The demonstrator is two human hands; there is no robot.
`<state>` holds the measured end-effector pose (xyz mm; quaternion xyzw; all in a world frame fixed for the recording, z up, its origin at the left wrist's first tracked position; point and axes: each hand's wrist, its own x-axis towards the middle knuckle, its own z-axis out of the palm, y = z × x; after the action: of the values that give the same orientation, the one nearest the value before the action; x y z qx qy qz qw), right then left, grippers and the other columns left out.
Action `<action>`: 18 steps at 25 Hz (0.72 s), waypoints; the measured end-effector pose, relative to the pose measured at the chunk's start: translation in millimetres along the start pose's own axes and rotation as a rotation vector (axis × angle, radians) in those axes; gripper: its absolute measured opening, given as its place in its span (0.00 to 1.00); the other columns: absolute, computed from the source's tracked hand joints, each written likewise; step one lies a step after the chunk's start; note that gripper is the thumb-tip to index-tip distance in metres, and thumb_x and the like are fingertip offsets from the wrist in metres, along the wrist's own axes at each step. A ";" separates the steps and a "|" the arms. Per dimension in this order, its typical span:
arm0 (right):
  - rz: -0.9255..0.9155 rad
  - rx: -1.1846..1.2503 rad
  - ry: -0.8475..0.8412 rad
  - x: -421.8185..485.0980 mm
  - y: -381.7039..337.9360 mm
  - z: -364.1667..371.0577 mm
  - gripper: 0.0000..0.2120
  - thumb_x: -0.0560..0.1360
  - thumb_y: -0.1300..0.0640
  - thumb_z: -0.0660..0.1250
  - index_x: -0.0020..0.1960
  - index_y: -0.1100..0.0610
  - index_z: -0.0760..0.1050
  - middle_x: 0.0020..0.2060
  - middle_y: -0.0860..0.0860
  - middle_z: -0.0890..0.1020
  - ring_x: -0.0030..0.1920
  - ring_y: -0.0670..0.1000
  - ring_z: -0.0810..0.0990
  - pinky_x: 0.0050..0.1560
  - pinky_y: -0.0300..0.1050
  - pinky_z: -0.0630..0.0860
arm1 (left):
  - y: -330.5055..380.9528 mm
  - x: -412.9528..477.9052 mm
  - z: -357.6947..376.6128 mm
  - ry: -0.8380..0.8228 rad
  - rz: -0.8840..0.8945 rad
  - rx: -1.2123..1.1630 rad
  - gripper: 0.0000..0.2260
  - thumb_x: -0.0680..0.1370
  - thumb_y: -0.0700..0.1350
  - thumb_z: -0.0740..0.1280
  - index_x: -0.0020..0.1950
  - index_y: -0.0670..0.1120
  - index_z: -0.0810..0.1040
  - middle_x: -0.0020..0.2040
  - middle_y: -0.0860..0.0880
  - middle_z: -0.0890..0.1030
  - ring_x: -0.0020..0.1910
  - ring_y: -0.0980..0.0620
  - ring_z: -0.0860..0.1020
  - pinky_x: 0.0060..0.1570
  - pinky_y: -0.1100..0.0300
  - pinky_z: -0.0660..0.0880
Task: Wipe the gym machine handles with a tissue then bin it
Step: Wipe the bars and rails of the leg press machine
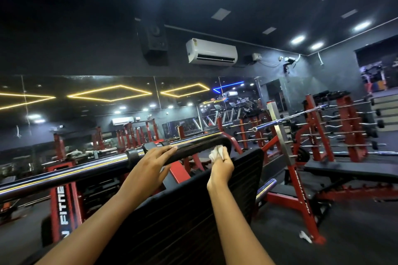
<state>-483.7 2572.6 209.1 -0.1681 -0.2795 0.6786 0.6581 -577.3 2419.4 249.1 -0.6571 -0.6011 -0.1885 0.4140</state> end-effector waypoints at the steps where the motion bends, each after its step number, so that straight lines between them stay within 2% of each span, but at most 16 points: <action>1: 0.019 0.040 -0.009 3.7 -3.7 3.3 0.20 0.78 0.68 0.58 0.69 0.62 0.65 0.65 0.53 0.73 0.57 0.49 0.76 0.62 0.42 0.71 | 1.0 1.3 -1.5 0.005 -0.023 -0.030 0.23 0.71 0.36 0.72 0.65 0.42 0.74 0.58 0.44 0.79 0.57 0.45 0.77 0.60 0.54 0.70; 5: 0.039 0.012 -0.026 -18.2 0.5 16.4 0.18 0.78 0.67 0.58 0.68 0.62 0.66 0.59 0.48 0.74 0.51 0.49 0.77 0.57 0.41 0.73 | 2.7 6.3 -3.2 -0.002 -0.091 -0.115 0.21 0.73 0.38 0.69 0.66 0.45 0.74 0.61 0.45 0.78 0.60 0.46 0.74 0.63 0.54 0.68; 9: 0.008 -0.069 -0.176 -62.1 36.3 21.0 0.17 0.77 0.66 0.60 0.66 0.61 0.69 0.61 0.51 0.76 0.59 0.50 0.76 0.64 0.49 0.71 | 1.1 4.8 -4.7 -0.016 -0.110 -0.181 0.21 0.74 0.38 0.68 0.67 0.46 0.73 0.62 0.46 0.77 0.61 0.47 0.73 0.63 0.56 0.68; 11: -0.004 -0.081 -0.198 -63.6 38.4 17.9 0.18 0.76 0.68 0.59 0.65 0.61 0.71 0.60 0.51 0.77 0.59 0.49 0.76 0.65 0.48 0.71 | -0.8 1.9 -8.3 -0.032 -0.120 -0.197 0.21 0.75 0.38 0.68 0.68 0.46 0.72 0.64 0.47 0.75 0.62 0.49 0.73 0.64 0.58 0.67; 15: 0.053 0.014 -0.132 -44.8 21.0 17.7 0.18 0.76 0.69 0.58 0.65 0.61 0.70 0.60 0.53 0.77 0.55 0.50 0.78 0.59 0.44 0.74 | 2.7 -15.4 -15.2 0.081 -0.167 -0.194 0.20 0.74 0.37 0.69 0.65 0.43 0.74 0.62 0.47 0.77 0.60 0.50 0.75 0.64 0.63 0.64; 18: 0.080 0.011 -0.183 -77.7 18.6 31.3 0.18 0.76 0.70 0.58 0.66 0.64 0.69 0.59 0.53 0.76 0.55 0.49 0.77 0.59 0.41 0.73 | 0.3 -19.0 -21.3 0.092 -0.173 -0.239 0.19 0.73 0.37 0.70 0.64 0.43 0.75 0.61 0.46 0.78 0.61 0.50 0.75 0.65 0.61 0.66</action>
<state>-511.2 2491.4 211.7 -0.1127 -0.3280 0.7184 0.6030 -575.6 2391.0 247.3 -0.6379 -0.6093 -0.3235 0.3422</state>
